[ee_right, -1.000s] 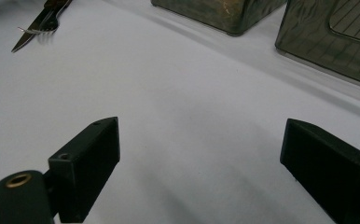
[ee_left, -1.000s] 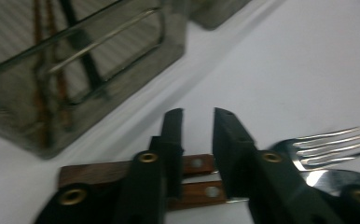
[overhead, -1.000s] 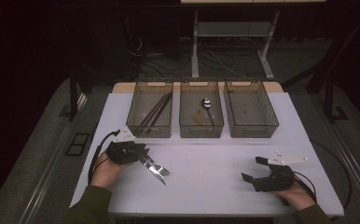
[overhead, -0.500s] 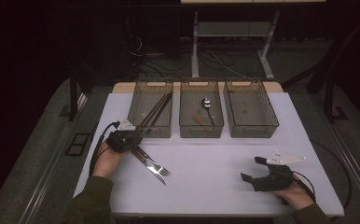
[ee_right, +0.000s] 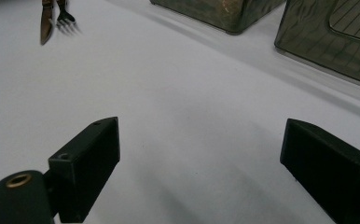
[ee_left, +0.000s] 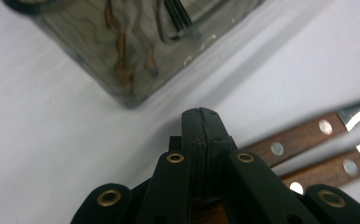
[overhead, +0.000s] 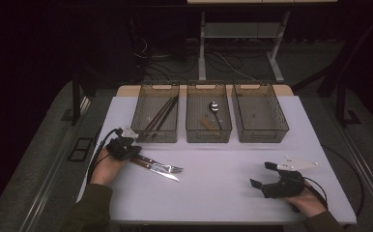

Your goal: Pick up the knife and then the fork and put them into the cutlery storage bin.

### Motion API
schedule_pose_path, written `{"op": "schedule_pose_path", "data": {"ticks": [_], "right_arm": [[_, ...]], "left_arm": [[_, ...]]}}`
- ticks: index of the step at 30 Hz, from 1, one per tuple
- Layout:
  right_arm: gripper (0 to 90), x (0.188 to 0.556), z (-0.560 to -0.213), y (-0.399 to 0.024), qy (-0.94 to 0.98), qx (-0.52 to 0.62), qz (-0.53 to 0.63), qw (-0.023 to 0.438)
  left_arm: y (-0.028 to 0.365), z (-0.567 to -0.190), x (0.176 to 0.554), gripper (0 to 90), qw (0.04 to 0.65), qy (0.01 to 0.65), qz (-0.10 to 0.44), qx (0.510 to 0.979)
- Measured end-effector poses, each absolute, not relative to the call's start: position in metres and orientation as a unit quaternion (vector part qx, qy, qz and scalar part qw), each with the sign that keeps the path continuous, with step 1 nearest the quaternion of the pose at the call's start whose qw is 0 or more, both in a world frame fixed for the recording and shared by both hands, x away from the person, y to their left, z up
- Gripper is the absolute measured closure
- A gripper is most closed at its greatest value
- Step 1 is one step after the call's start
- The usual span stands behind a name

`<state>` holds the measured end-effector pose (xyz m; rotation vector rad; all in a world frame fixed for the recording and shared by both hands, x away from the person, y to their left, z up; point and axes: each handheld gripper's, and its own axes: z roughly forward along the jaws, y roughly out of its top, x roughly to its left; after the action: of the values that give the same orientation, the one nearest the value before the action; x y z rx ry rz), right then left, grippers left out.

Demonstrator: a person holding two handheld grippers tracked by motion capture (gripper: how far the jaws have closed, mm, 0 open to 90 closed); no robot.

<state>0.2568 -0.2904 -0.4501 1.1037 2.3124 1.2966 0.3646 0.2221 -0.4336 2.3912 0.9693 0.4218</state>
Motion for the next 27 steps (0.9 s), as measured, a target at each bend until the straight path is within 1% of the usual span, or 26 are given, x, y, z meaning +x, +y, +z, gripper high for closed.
{"op": "schedule_pose_path", "data": {"ticks": [6, 16, 25, 27], "right_arm": [[11.2, 0.257, -0.450, -0.290, 0.799, 0.381, 0.446, 0.134], [11.2, 0.257, -0.450, -0.290, 0.799, 0.379, 0.446, 0.134], [11.2, 0.256, -0.449, -0.289, 0.799, 0.377, 0.447, 0.136], [11.2, 0.256, -0.449, -0.289, 0.800, 0.377, 0.447, 0.136]], "left_arm": [[0.230, -0.431, 0.352, 90.0, 0.255, 0.350, 0.141, 0.890], [0.233, -0.431, 0.332, 90.0, 0.265, 0.354, 0.116, 0.889], [0.227, -0.431, 0.312, 90.0, 0.279, 0.356, 0.089, 0.887], [0.225, -0.430, 0.307, 90.0, 0.274, 0.352, 0.086, 0.891]]}}
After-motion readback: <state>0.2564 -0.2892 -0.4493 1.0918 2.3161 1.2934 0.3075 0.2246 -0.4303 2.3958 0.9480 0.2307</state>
